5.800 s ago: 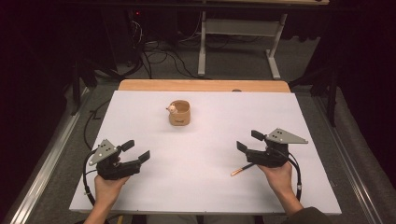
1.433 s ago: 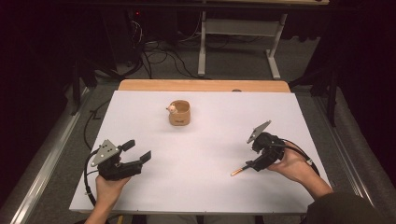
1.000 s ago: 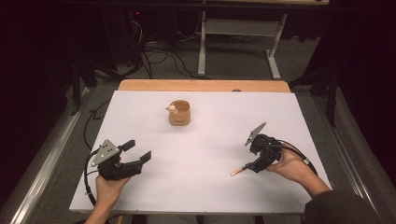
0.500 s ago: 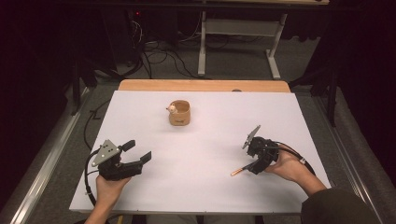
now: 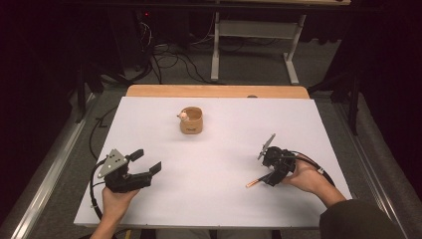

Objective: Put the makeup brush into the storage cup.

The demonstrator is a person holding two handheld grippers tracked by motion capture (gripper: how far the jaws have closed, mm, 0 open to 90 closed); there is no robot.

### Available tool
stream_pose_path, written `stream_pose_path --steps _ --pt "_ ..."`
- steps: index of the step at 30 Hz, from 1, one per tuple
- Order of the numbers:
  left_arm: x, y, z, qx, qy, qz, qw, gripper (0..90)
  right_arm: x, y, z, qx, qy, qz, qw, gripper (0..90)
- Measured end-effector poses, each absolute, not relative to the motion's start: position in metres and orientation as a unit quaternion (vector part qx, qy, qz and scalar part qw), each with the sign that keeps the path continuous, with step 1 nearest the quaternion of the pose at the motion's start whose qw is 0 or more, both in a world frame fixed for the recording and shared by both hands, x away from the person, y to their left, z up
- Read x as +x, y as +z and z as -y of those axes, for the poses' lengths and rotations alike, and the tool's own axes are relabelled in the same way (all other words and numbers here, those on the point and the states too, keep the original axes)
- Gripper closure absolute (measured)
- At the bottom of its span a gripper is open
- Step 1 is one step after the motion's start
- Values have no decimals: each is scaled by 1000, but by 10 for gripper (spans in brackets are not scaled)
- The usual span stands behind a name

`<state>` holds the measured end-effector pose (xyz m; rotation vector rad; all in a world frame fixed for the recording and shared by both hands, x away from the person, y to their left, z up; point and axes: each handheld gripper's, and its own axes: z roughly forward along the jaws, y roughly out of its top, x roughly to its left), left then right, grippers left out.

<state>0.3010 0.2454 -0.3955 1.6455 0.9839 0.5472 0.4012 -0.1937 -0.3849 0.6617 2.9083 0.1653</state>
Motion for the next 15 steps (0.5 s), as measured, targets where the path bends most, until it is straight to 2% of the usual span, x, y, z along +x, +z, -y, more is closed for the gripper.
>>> stream_pose_path --steps 15 --pt "301 -395 -246 690 232 -415 545 190 407 -392 194 222 41 -972 60 365"
